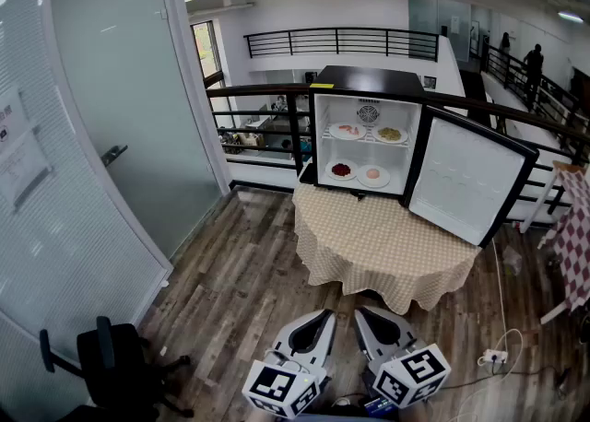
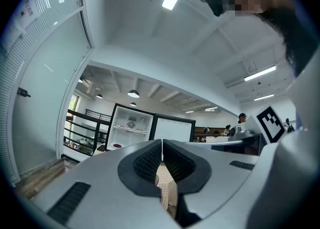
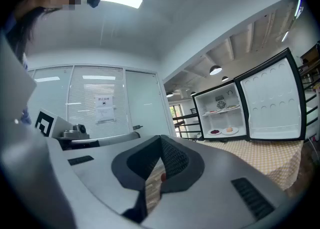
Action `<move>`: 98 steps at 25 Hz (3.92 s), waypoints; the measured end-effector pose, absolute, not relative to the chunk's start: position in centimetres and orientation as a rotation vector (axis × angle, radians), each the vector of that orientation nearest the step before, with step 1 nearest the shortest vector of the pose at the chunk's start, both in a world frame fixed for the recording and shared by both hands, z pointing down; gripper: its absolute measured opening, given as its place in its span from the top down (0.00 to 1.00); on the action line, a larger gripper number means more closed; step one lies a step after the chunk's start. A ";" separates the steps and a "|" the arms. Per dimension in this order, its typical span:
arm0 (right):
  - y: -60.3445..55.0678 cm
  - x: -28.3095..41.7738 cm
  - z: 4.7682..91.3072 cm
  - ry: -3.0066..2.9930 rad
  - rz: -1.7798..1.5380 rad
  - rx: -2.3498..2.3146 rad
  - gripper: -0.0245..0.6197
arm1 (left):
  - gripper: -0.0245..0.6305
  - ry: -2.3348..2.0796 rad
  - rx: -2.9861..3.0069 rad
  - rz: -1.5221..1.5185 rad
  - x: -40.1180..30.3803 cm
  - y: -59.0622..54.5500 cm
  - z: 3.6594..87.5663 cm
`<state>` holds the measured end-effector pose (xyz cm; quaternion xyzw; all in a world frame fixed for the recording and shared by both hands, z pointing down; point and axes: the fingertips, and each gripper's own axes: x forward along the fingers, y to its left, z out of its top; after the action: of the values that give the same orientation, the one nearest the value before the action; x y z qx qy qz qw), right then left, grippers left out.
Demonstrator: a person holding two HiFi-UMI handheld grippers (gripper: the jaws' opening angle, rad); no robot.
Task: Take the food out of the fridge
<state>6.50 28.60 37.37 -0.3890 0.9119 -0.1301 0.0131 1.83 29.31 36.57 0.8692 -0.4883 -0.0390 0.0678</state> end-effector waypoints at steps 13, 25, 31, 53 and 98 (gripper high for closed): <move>28.1 8.9 37.5 2.790 -0.387 -1.250 0.94 | 0.93 -1.490 2.654 -0.121 3.8 28.9 35.8; 24.2 8.6 38.2 2.786 -0.422 -1.240 0.94 | 0.93 -1.528 2.711 0.038 4.2 25.4 36.6; 19.9 7.6 38.9 2.804 -0.433 -1.275 0.94 | 0.93 -1.519 2.740 0.091 3.5 21.0 37.6; 1.4 2.0 40.3 2.741 -0.591 -1.397 0.94 | 0.93 -1.283 2.761 0.030 -1.7 1.8 37.8; -16.6 5.3 42.5 2.568 -0.658 -1.675 0.94 | 0.87 -0.956 2.805 0.093 0.2 -16.4 40.0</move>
<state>5.31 -16.56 42.53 -0.5342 0.8189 -0.2100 0.0029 0.17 -16.41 40.02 0.9423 -0.3213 0.0311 0.0883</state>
